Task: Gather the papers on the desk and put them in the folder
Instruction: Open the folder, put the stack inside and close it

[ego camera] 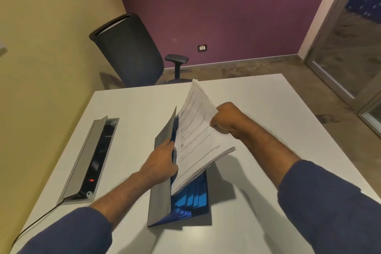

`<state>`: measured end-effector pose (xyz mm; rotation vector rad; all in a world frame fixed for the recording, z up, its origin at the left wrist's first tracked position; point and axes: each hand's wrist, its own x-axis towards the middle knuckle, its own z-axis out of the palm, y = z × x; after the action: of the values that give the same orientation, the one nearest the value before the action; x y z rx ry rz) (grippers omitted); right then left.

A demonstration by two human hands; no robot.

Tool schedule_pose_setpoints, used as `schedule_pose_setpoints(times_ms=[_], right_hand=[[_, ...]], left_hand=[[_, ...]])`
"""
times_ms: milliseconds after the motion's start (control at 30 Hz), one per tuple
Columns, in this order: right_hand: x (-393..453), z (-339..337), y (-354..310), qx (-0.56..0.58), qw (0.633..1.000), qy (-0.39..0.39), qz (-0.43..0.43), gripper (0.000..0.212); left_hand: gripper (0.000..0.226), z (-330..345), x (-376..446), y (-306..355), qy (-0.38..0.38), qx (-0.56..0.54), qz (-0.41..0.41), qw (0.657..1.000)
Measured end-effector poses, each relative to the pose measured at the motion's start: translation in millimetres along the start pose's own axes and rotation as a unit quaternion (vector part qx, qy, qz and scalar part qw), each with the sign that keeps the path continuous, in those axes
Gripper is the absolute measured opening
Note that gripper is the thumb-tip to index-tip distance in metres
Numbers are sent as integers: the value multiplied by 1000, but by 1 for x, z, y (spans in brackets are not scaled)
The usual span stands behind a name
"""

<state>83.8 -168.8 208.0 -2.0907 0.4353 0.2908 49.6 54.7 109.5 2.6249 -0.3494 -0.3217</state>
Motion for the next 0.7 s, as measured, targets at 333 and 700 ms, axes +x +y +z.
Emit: schedule_pose_setpoints(times_ms=[333, 700], right_hand=[[-15, 92, 10, -130, 989, 13, -73, 25], [-13, 130, 25, -296, 952, -2, -77, 26]], left_hand=[[58, 0, 0, 1, 51, -26, -21, 998], [56, -14, -8, 19, 69, -136, -6, 988]])
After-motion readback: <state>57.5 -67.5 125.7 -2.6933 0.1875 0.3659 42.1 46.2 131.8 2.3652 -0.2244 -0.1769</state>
